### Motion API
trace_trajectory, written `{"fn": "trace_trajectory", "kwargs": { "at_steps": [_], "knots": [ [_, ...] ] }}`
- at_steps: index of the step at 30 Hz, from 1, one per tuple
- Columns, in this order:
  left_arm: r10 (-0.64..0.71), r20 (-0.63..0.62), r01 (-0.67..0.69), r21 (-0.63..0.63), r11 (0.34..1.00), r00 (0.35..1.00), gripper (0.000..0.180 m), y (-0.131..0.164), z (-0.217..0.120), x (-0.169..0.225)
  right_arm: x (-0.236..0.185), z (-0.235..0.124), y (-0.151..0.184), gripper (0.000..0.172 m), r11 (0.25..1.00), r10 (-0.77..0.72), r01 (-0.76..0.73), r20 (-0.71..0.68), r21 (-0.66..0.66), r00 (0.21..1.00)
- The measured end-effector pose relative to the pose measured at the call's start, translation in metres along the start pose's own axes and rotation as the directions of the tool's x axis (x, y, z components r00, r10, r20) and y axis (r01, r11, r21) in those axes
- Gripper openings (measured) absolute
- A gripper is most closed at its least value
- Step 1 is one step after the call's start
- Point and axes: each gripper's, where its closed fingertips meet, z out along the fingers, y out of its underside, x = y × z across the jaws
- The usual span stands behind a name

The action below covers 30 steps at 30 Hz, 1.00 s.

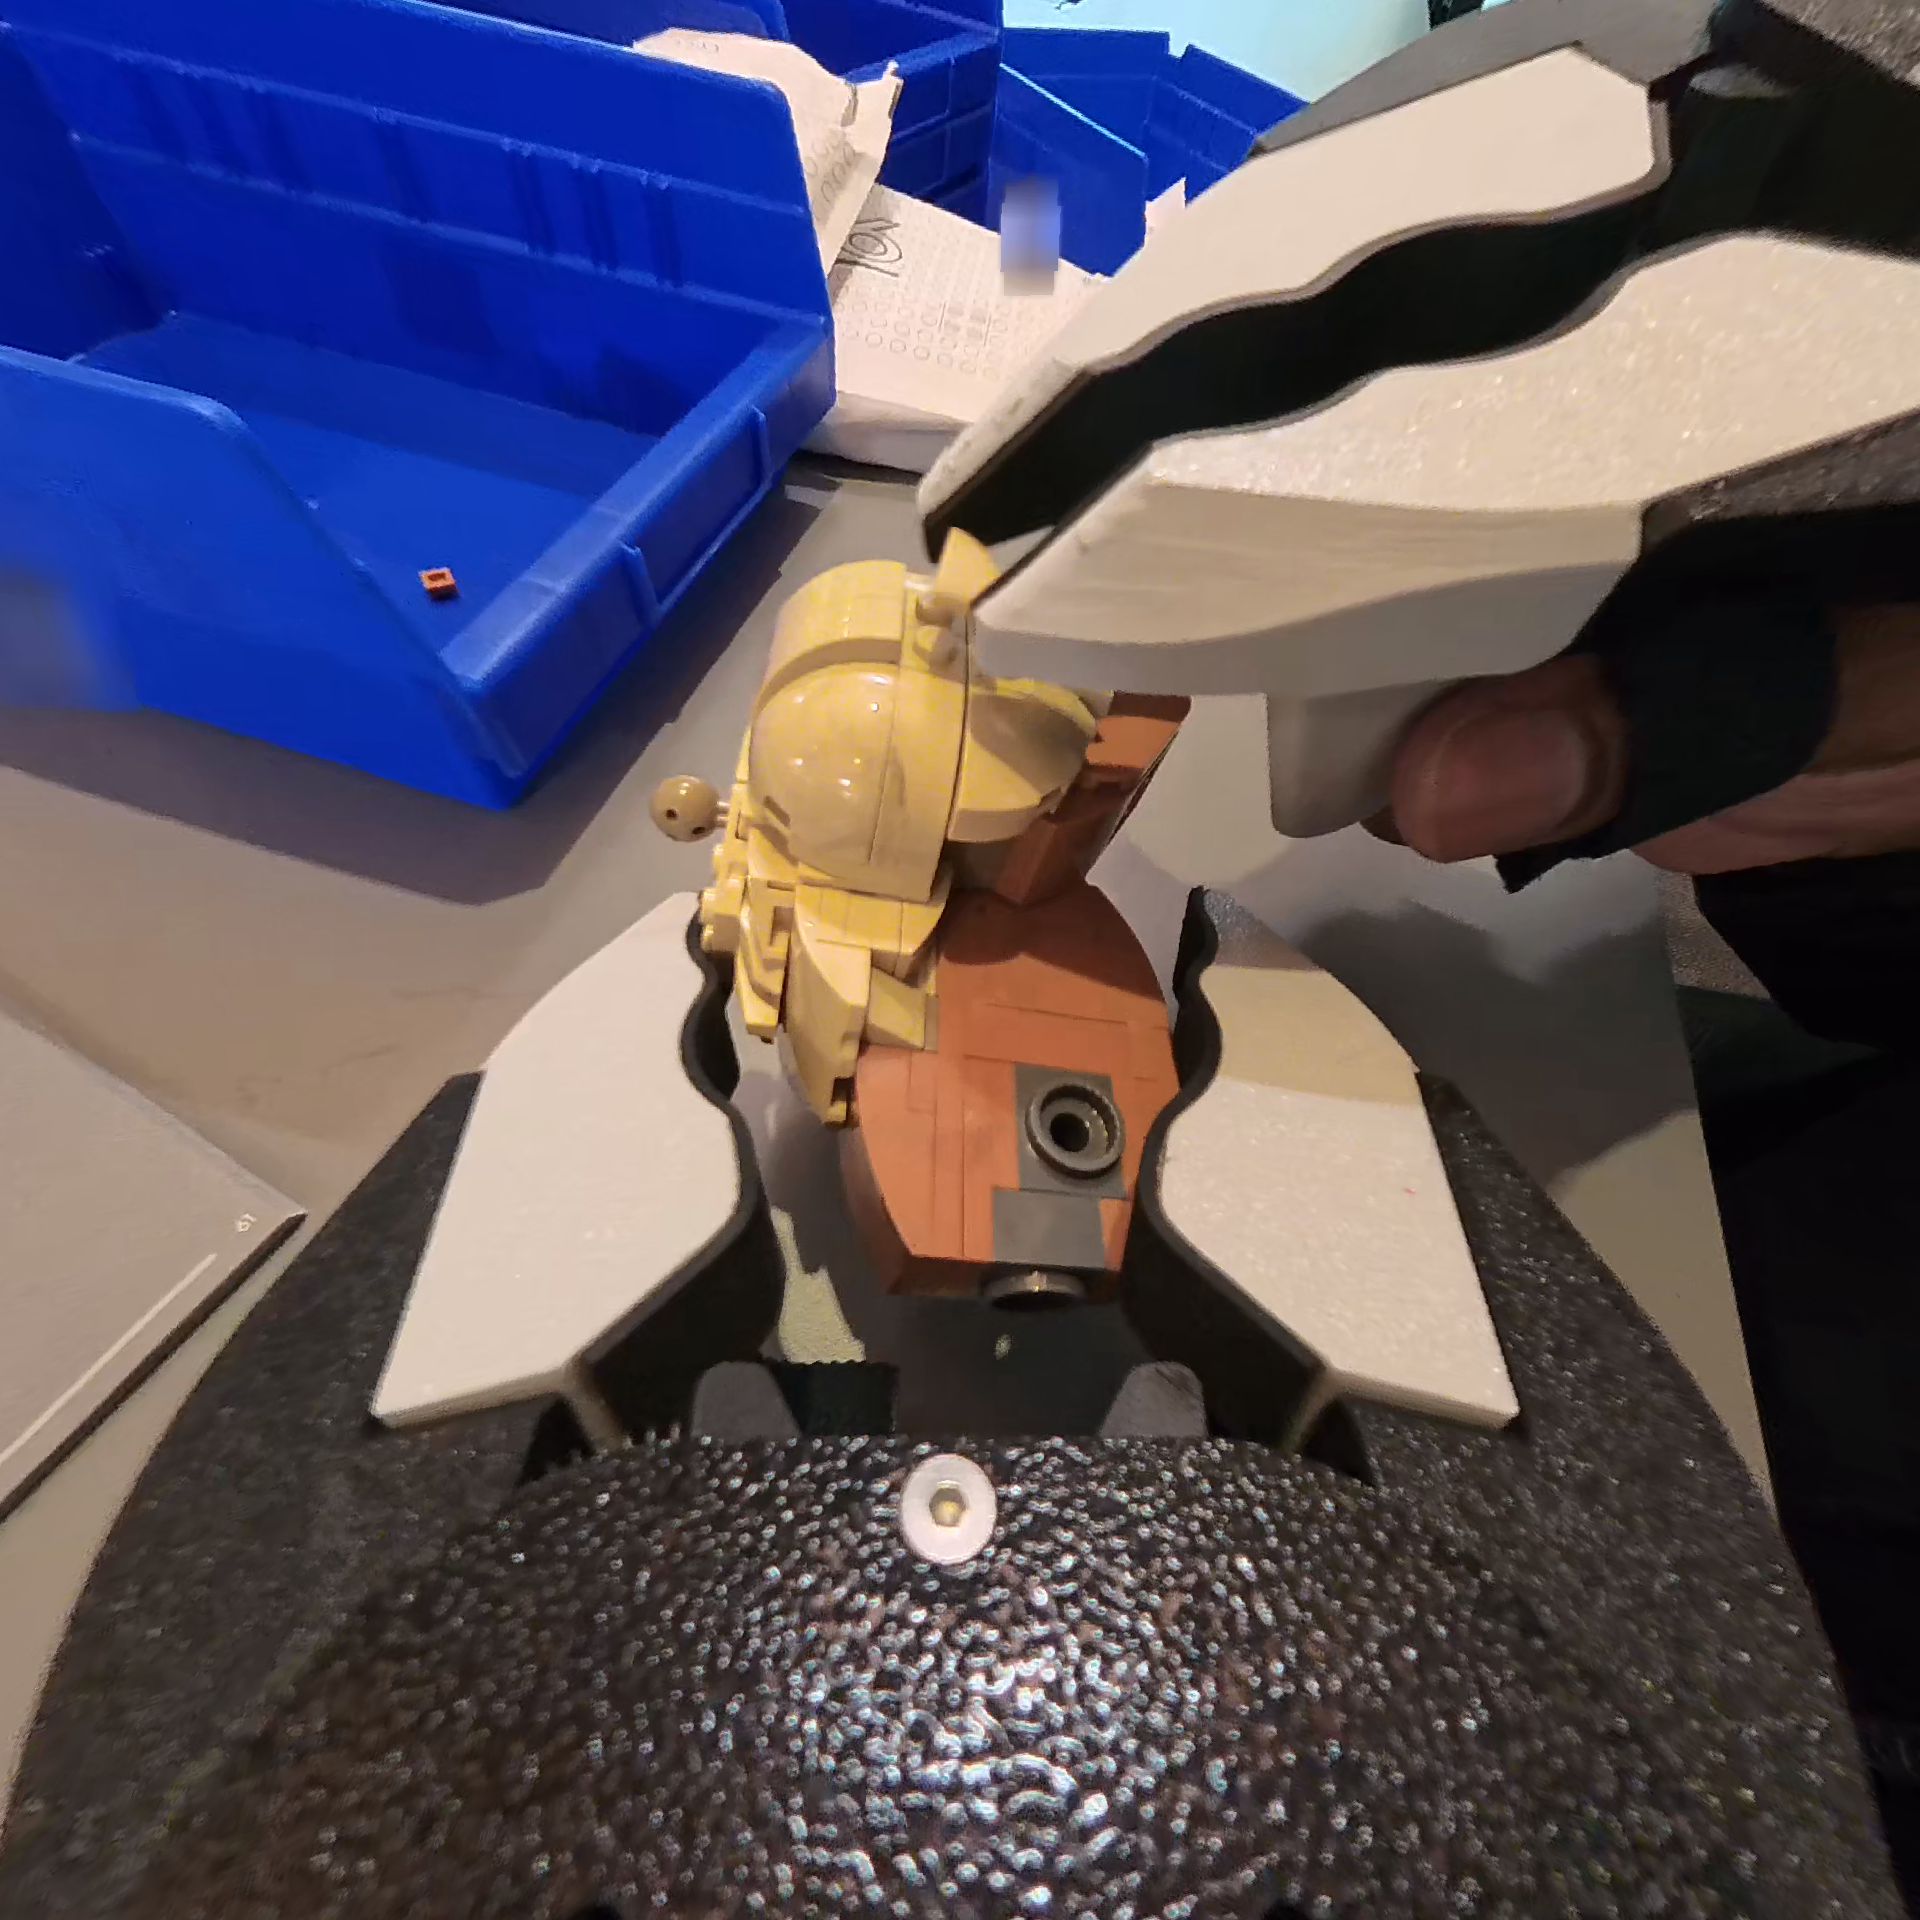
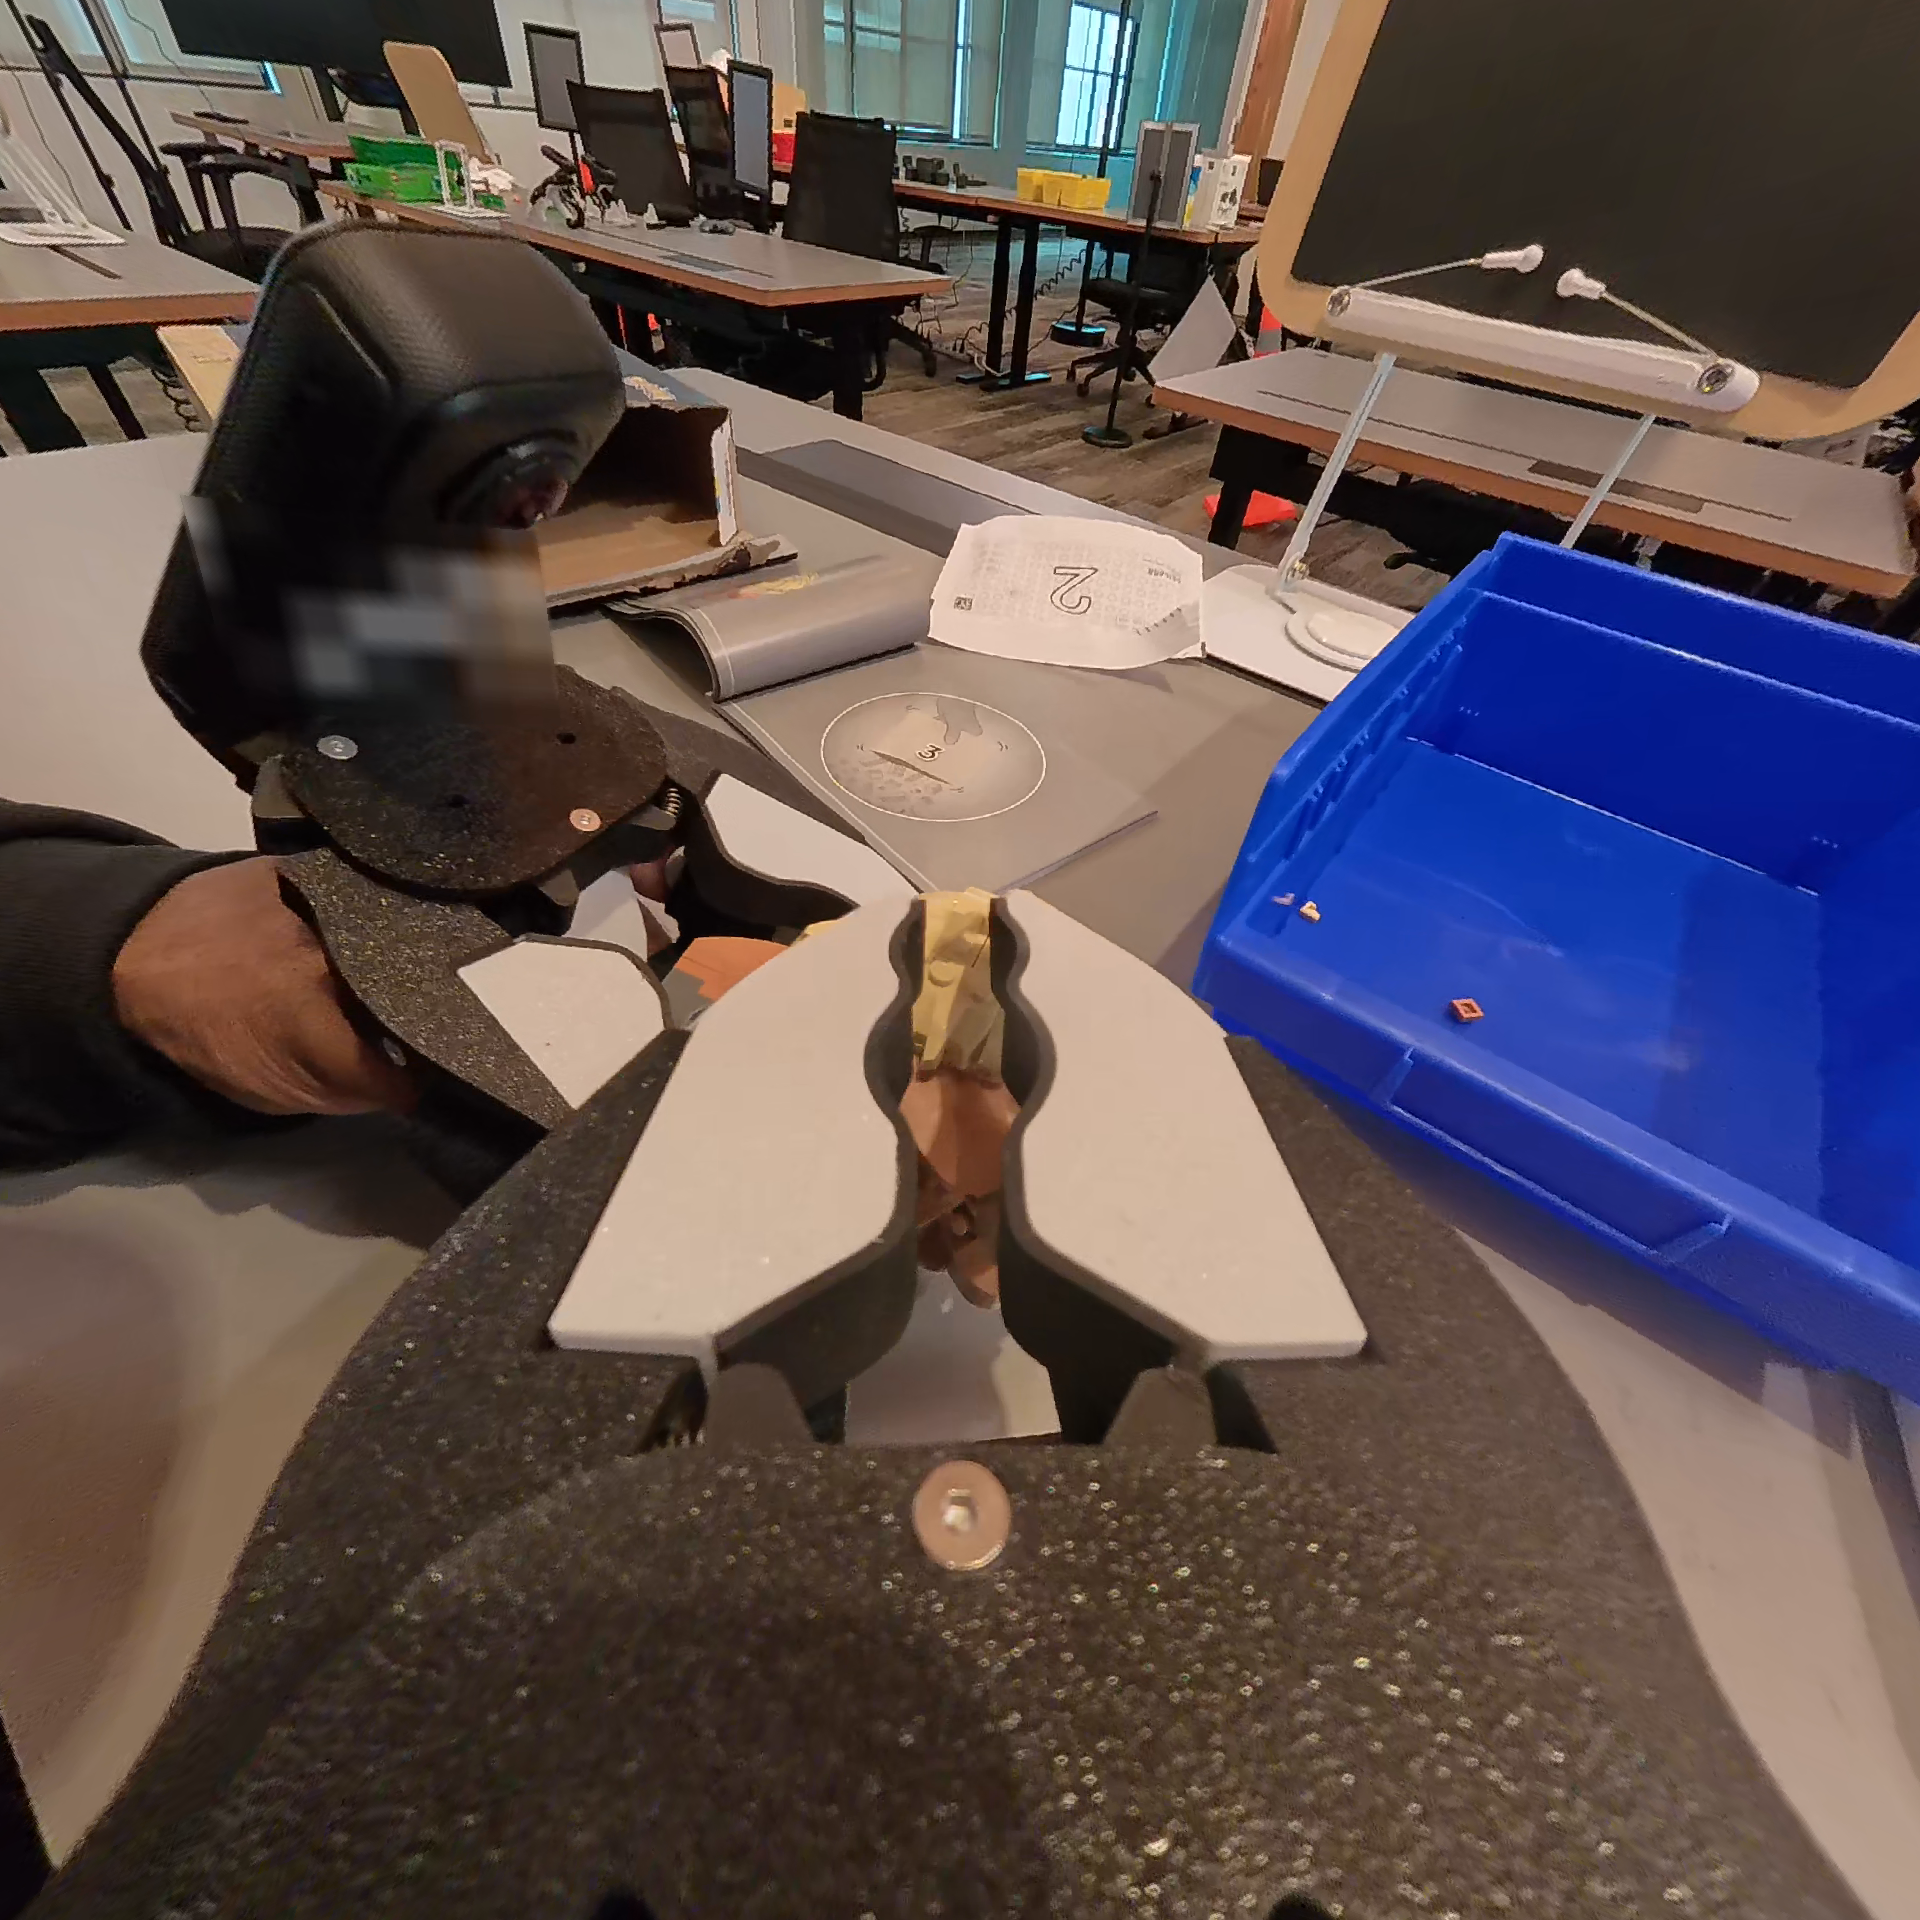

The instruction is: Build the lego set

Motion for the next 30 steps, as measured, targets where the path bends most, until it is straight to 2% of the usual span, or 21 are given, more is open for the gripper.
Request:
{"fn": "trace_trajectory", "kwargs": {
  "at_steps": [30],
  "knots": [
    [-0.011,-0.019,0.01,-0.022,1.0,1.0,0.082,0.0029,0.0006,0.0038,0.0071,-0.0024,0.0065,0.009,0.998,0.058,-0.058,-0.012,-0.008,0.998]
  ]
}}
